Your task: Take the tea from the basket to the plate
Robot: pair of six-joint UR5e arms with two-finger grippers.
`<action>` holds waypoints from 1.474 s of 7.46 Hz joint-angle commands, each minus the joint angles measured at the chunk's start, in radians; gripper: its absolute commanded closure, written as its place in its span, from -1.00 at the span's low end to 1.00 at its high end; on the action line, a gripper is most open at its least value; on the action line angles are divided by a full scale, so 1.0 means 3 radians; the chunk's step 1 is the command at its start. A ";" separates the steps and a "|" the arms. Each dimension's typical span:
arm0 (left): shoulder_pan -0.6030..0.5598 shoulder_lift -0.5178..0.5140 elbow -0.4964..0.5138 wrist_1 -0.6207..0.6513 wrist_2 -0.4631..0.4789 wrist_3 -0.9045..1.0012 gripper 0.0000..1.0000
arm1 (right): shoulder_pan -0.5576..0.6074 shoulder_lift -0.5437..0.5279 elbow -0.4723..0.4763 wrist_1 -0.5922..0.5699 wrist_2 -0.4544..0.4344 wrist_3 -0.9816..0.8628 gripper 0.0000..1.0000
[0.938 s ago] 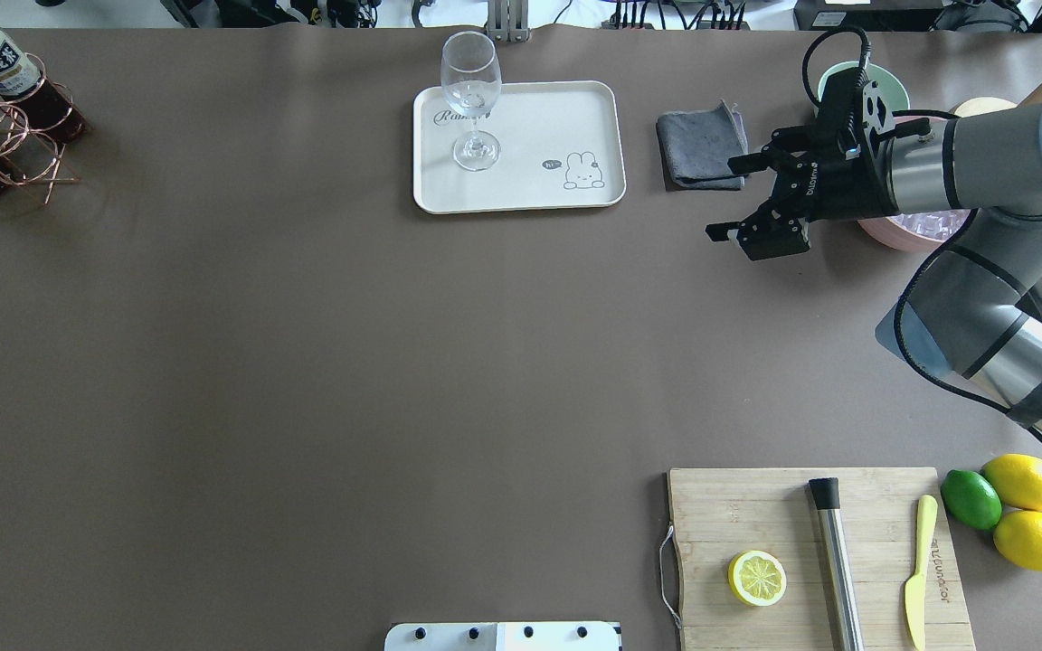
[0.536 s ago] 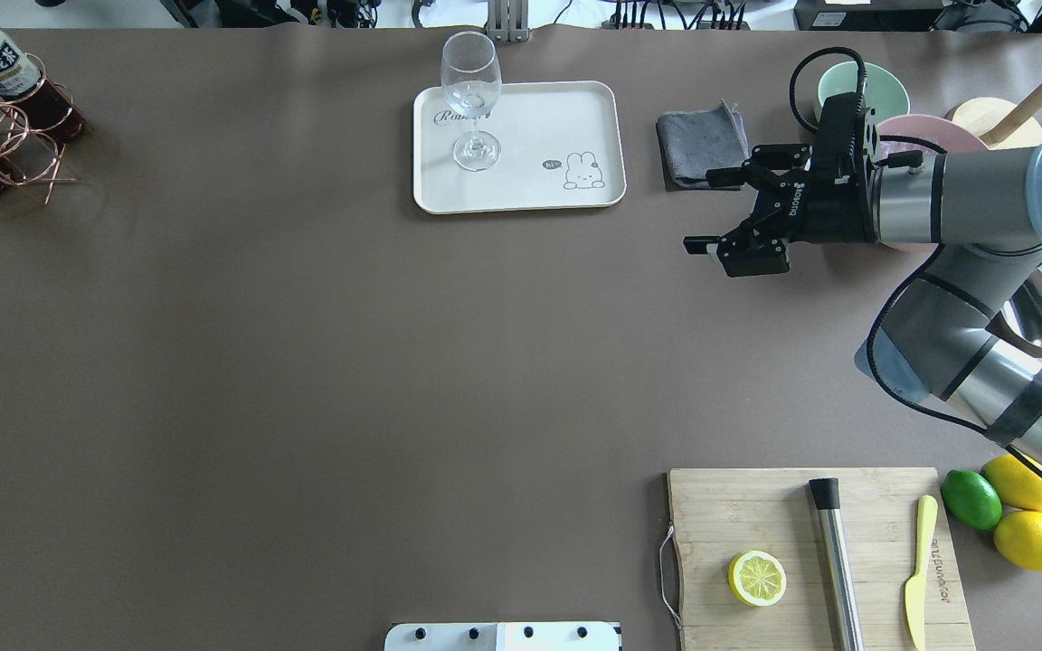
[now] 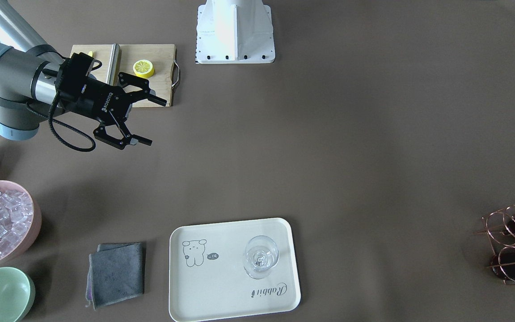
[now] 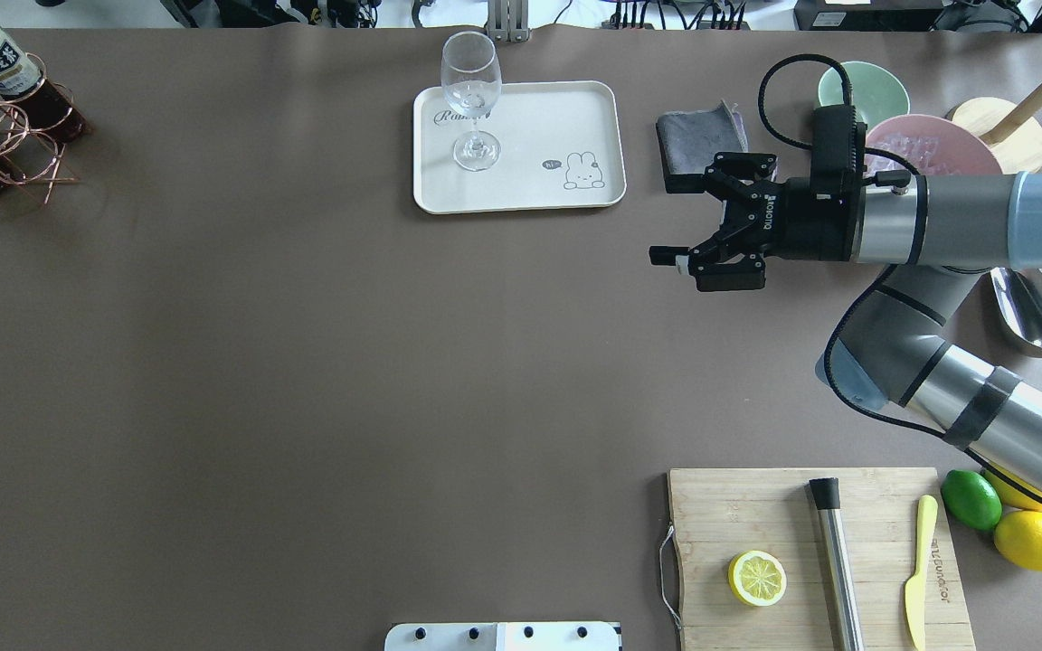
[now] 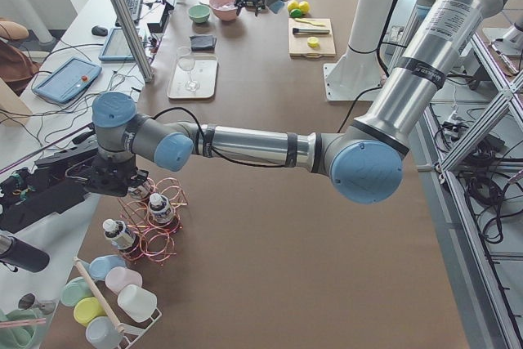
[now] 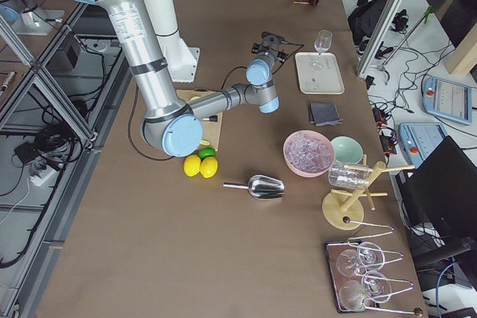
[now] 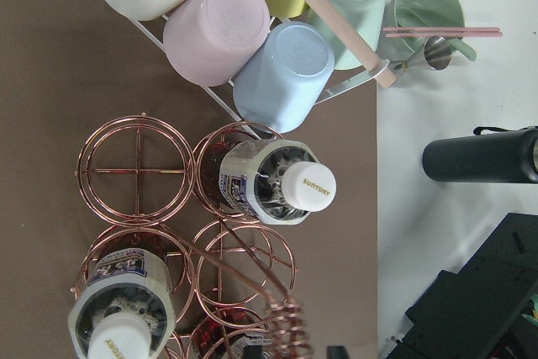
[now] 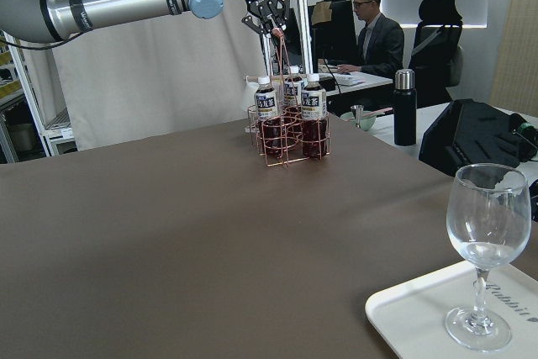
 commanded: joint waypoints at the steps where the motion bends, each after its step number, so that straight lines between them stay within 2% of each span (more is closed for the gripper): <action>1: -0.0119 0.0047 -0.0220 0.0066 -0.0102 -0.0018 1.00 | 0.0007 0.0021 -0.0015 0.0084 -0.0013 -0.0341 -1.00; 2: -0.0139 0.0114 -0.0444 0.0188 -0.0107 -0.0018 1.00 | 0.0007 0.0021 -0.0020 0.0084 -0.0003 -0.0352 -1.00; 3: -0.0134 0.0357 -0.0922 0.0397 -0.0153 -0.0069 1.00 | 0.0012 0.0001 -0.0020 0.0089 -0.0008 -0.0297 -0.99; 4: -0.0109 0.0699 -0.1539 0.0424 -0.0154 -0.0348 1.00 | 0.0007 -0.0004 -0.0015 0.0089 0.0002 -0.0230 -0.98; 5: 0.0099 0.0880 -0.2143 0.0586 -0.0148 -0.0649 1.00 | 0.0007 0.0011 -0.0010 0.0084 -0.0003 -0.0220 -0.98; 6: 0.0258 0.0856 -0.2564 0.1013 -0.0138 -0.0713 1.00 | 0.0012 -0.0004 0.0010 0.0084 0.0002 -0.0214 -0.98; 7: 0.0533 0.0724 -0.2918 0.1316 -0.0133 -0.0830 1.00 | 0.0012 -0.0004 0.0005 0.0084 0.0002 -0.0219 -0.98; 8: 0.0915 0.0536 -0.3275 0.1527 -0.0082 -0.1247 1.00 | 0.0012 0.0006 0.0000 0.0084 -0.0008 -0.0225 -0.98; 9: 0.1309 0.0321 -0.3441 0.1767 -0.0052 -0.1554 1.00 | 0.0012 0.0006 0.0000 0.0089 -0.0008 -0.0225 -0.98; 10: 0.1748 -0.0213 -0.3443 0.2118 0.0171 -0.1851 1.00 | 0.0012 0.0001 0.0000 0.0089 -0.0008 -0.0220 -0.98; 11: 0.2324 -0.0689 -0.3407 0.2532 0.0746 -0.2026 1.00 | 0.0012 0.0001 0.0000 0.0089 -0.0013 -0.0225 -0.98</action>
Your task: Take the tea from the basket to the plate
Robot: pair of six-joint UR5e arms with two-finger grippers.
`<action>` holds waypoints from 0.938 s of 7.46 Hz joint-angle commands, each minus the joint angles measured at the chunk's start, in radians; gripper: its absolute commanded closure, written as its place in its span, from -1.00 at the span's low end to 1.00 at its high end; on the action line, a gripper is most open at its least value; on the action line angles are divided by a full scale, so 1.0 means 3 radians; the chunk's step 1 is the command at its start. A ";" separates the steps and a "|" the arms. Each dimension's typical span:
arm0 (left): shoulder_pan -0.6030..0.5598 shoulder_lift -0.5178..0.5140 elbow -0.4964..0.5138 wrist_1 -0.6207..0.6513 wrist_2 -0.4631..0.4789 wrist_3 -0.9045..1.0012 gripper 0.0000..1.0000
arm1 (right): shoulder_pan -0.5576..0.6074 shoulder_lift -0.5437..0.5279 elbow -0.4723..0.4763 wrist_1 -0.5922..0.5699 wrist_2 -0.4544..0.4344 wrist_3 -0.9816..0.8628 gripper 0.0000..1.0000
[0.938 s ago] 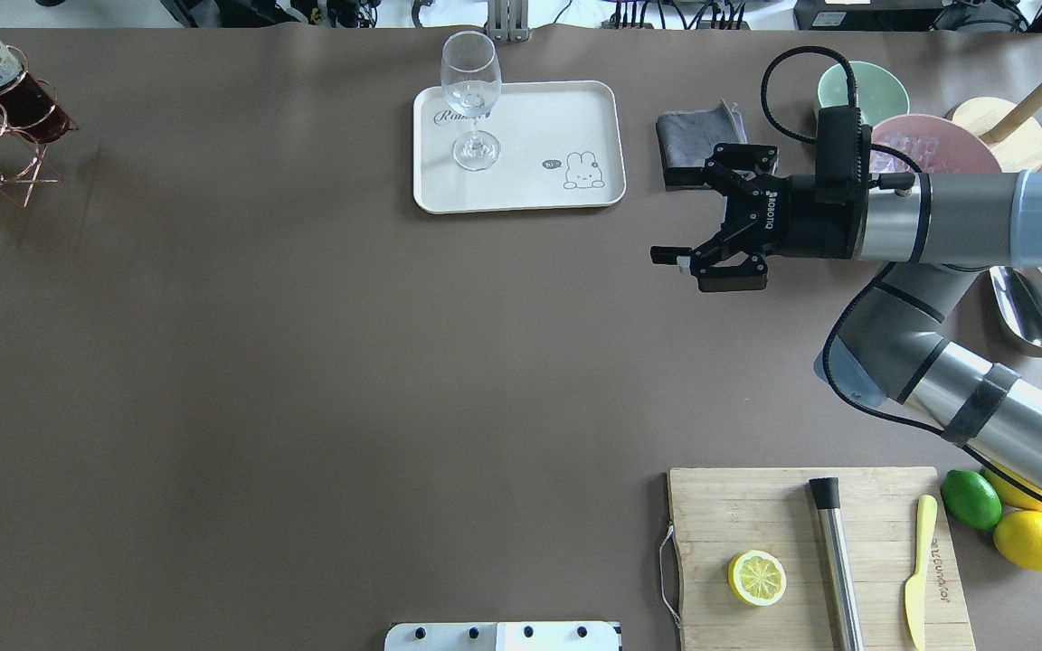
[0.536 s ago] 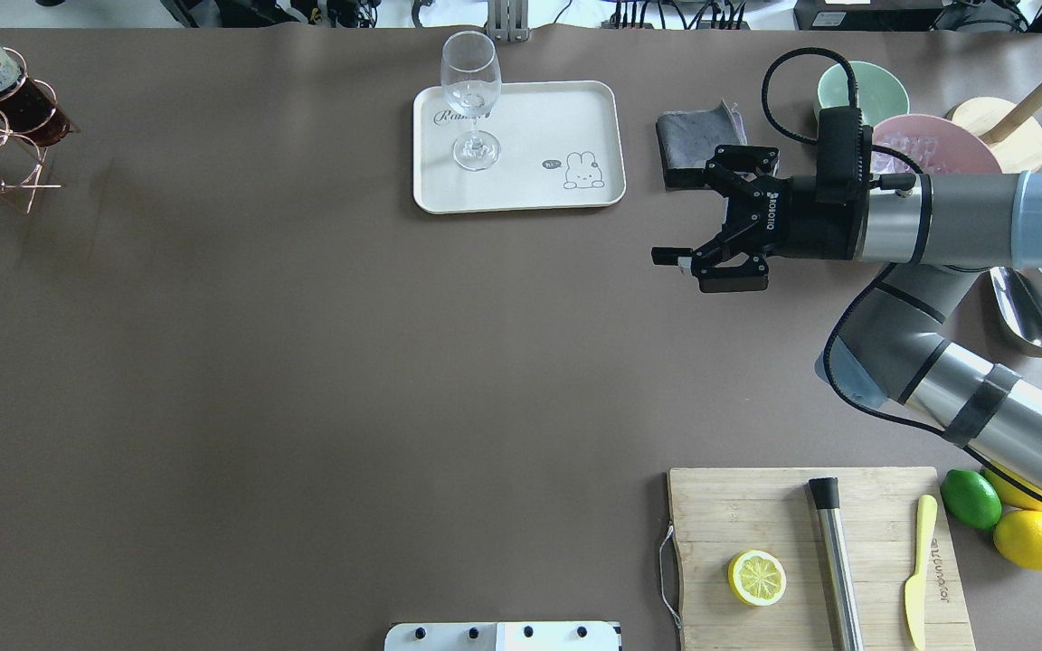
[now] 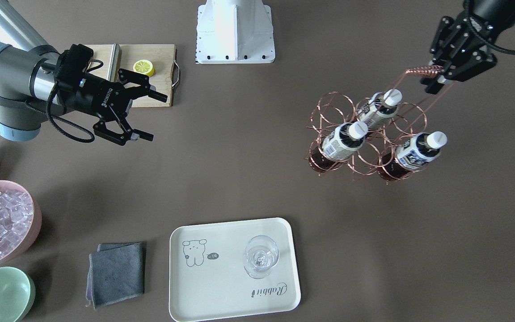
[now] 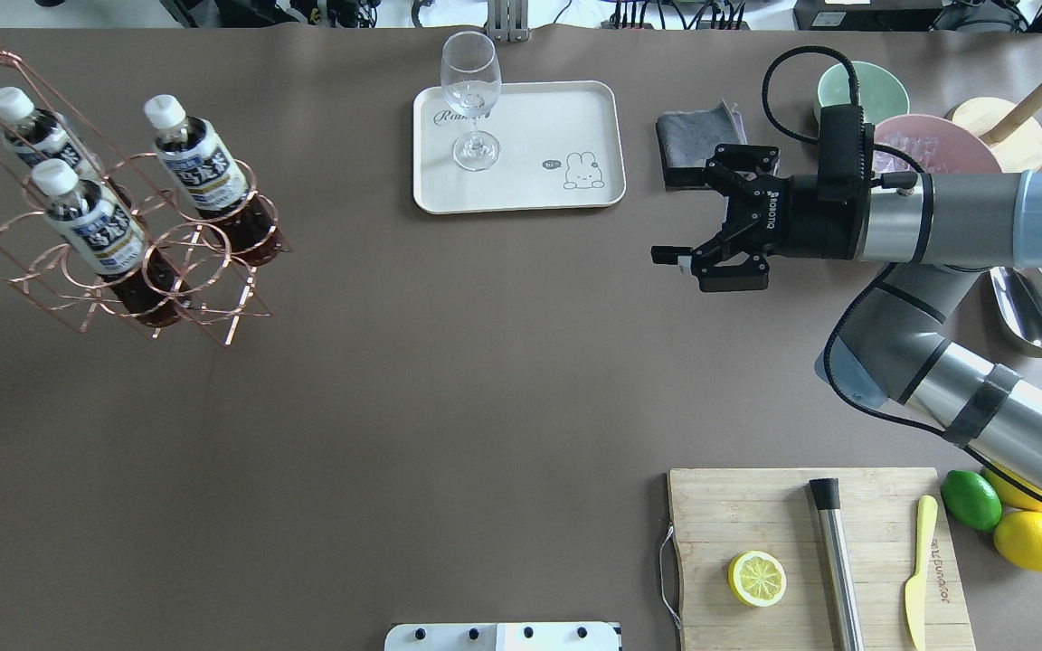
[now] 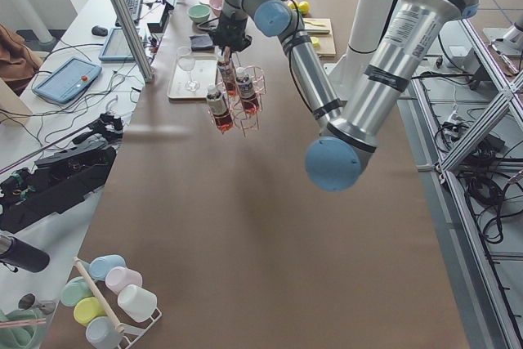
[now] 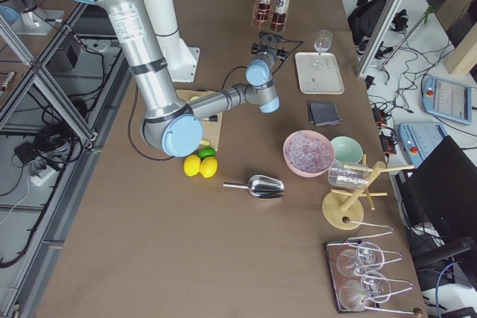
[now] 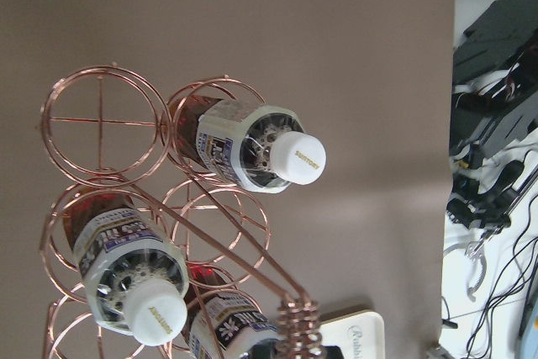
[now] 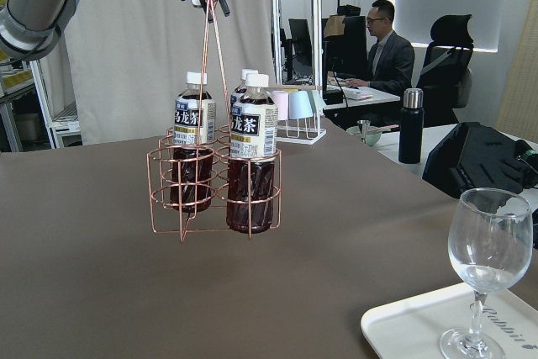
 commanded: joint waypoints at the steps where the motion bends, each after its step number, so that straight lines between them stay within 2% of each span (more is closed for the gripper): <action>1: 0.1272 -0.1084 0.0147 0.0733 0.1144 -0.0669 1.00 | 0.0000 -0.0002 0.0000 0.0001 -0.0051 -0.0003 -0.98; 2: 0.1377 -0.1452 0.0579 0.0729 0.1179 -0.0758 1.00 | 0.0000 -0.0007 0.0000 0.0001 -0.0072 0.0003 -0.98; 3: 0.1469 -0.1643 0.0821 0.0724 0.1190 -0.0834 1.00 | 0.0005 -0.0007 0.0000 0.0001 -0.0072 0.0003 -0.98; 5: 0.1704 -0.1813 0.1063 0.0699 0.1403 -0.1023 1.00 | 0.0005 -0.0012 0.0005 0.0001 -0.0072 0.0003 -0.98; 7: 0.1853 -0.1793 0.1120 0.0643 0.1486 -0.1121 1.00 | 0.0000 -0.0012 0.0005 0.0001 -0.0072 0.0003 -0.98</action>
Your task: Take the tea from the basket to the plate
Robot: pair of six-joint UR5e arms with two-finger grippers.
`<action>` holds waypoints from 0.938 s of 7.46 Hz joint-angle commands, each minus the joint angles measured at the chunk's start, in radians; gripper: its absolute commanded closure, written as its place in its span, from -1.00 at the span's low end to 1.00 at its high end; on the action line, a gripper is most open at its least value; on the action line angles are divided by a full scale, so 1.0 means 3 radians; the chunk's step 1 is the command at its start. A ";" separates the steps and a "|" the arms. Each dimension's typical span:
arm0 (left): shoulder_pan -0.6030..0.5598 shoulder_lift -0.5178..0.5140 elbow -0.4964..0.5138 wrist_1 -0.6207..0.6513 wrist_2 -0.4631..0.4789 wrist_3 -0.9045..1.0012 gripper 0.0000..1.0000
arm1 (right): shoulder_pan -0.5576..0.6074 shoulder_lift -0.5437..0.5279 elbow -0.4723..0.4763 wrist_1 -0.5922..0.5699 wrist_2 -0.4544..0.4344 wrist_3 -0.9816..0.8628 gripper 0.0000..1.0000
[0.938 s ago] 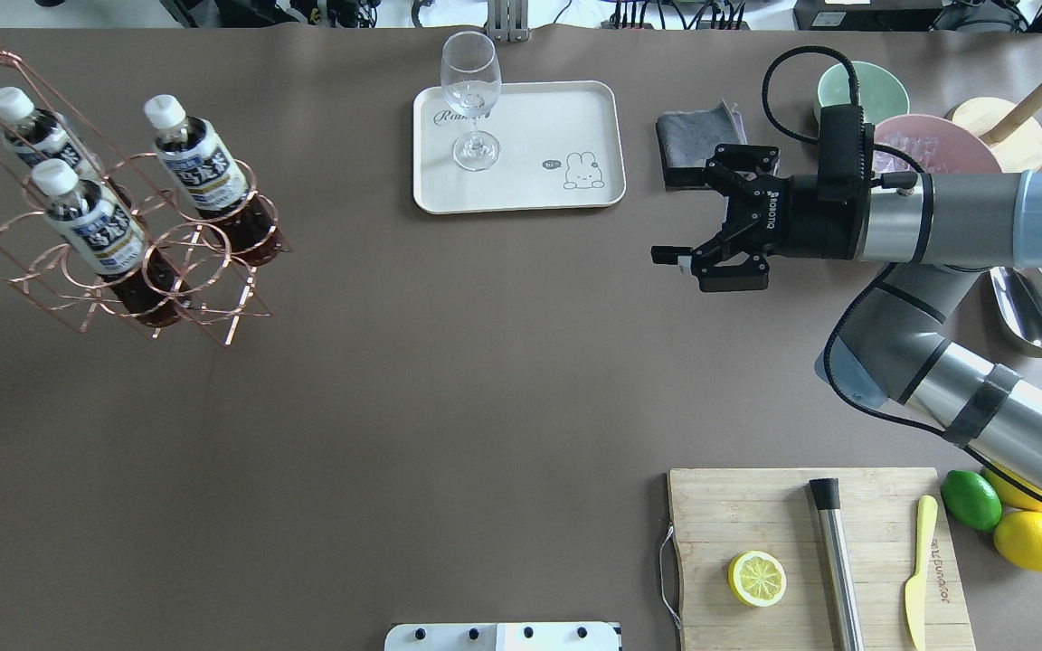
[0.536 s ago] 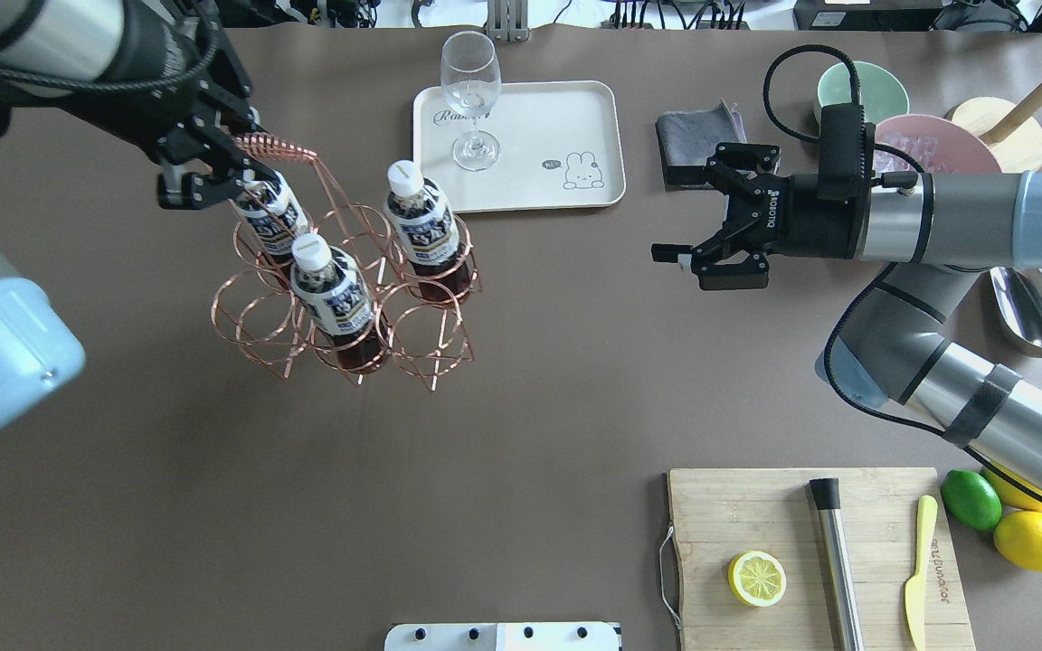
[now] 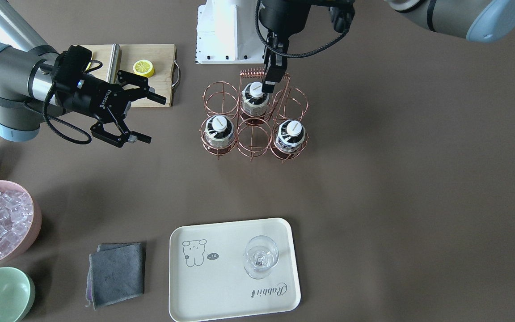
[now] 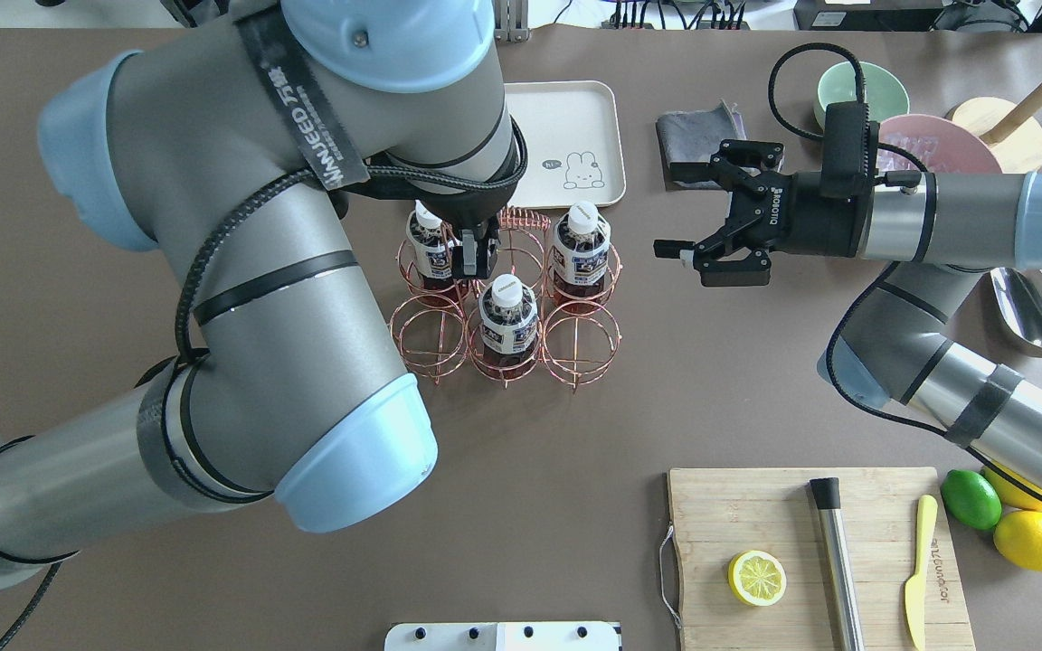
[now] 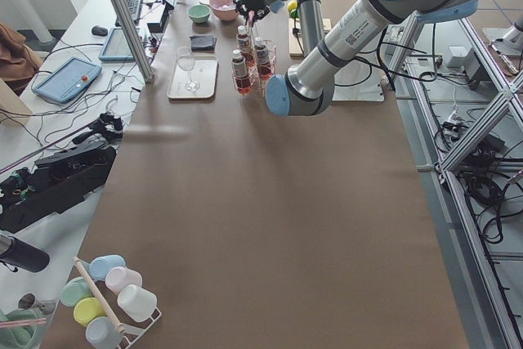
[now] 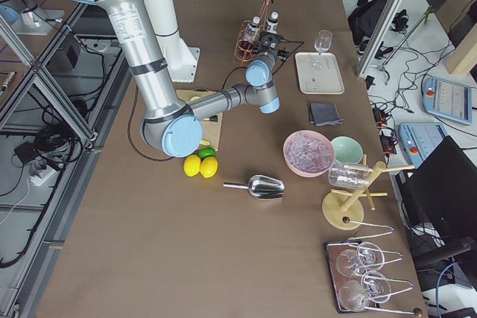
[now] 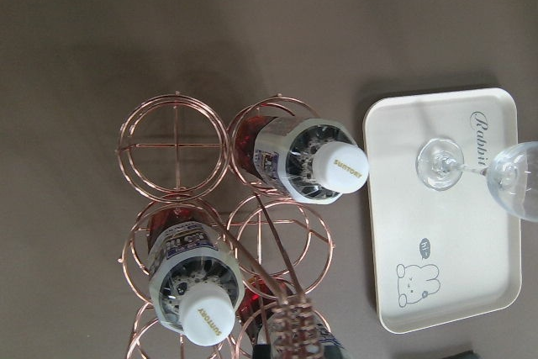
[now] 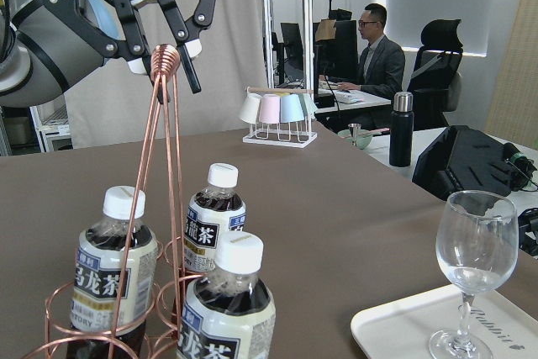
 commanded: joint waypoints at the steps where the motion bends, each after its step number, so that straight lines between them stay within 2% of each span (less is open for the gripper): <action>1: 0.0133 0.0005 0.0071 -0.0083 0.0075 -0.0101 1.00 | -0.0005 0.0002 0.0001 0.0000 -0.0001 0.0000 -0.98; 4: 0.0113 0.0062 0.0046 -0.0145 0.0075 -0.0101 1.00 | -0.0010 0.0012 -0.0009 0.0000 -0.0011 -0.0005 -0.98; 6: 0.0112 0.0057 0.0061 -0.0150 0.0075 -0.0101 1.00 | -0.0173 0.0043 -0.0065 -0.0020 -0.0037 -0.0010 -0.96; 7: 0.0112 0.0046 0.0056 -0.0150 0.0075 -0.0101 1.00 | -0.0305 0.0043 -0.0065 -0.0026 -0.0174 -0.0015 -0.96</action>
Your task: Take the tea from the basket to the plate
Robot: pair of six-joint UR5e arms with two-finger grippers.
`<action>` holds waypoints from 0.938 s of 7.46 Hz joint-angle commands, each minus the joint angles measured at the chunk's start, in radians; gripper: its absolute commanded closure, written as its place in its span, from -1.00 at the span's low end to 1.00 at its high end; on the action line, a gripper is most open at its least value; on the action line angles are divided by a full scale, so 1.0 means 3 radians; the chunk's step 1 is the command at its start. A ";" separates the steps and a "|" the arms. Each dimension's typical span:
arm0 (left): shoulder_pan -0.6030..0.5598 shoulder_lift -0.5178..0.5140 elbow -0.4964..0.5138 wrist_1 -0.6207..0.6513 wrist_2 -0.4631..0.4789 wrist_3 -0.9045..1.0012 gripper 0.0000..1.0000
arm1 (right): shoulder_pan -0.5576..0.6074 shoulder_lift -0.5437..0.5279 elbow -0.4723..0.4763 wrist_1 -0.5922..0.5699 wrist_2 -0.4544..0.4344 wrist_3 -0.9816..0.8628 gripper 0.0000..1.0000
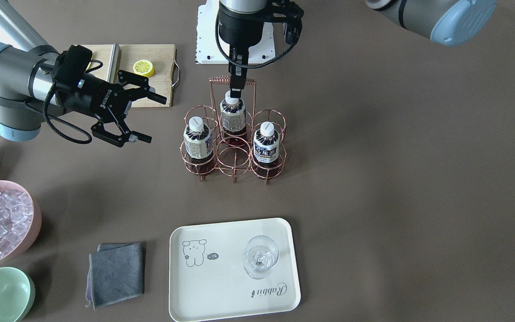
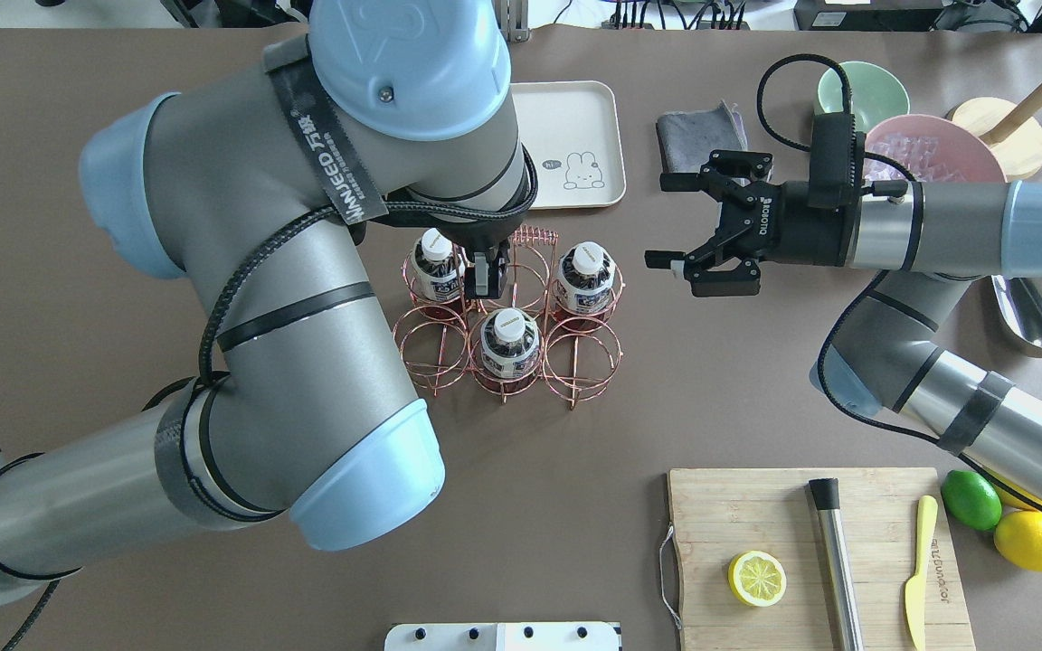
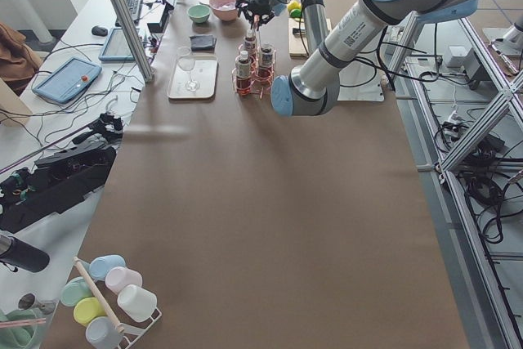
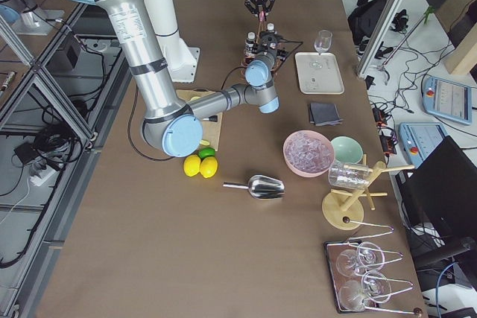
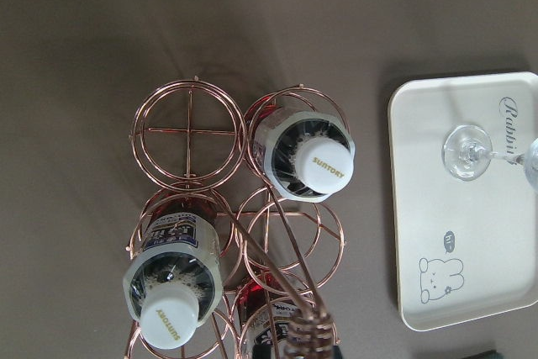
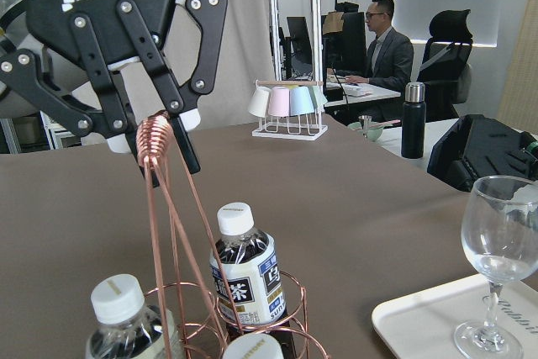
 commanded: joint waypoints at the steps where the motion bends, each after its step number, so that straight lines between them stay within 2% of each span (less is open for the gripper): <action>1: 0.0000 -0.0003 -0.0001 -0.0004 0.0000 0.0000 1.00 | -0.0286 0.0020 -0.0025 -0.0024 -0.0229 -0.0021 -0.96; 4: -0.0011 -0.0003 -0.0012 0.0001 0.0000 0.0000 1.00 | -0.0328 0.0137 -0.0025 -0.0106 -0.0286 -0.0052 -0.96; 7: -0.0016 -0.0003 -0.0012 0.0001 0.0000 0.0000 1.00 | -0.0343 0.0153 -0.0025 -0.0137 -0.0403 -0.0414 -0.97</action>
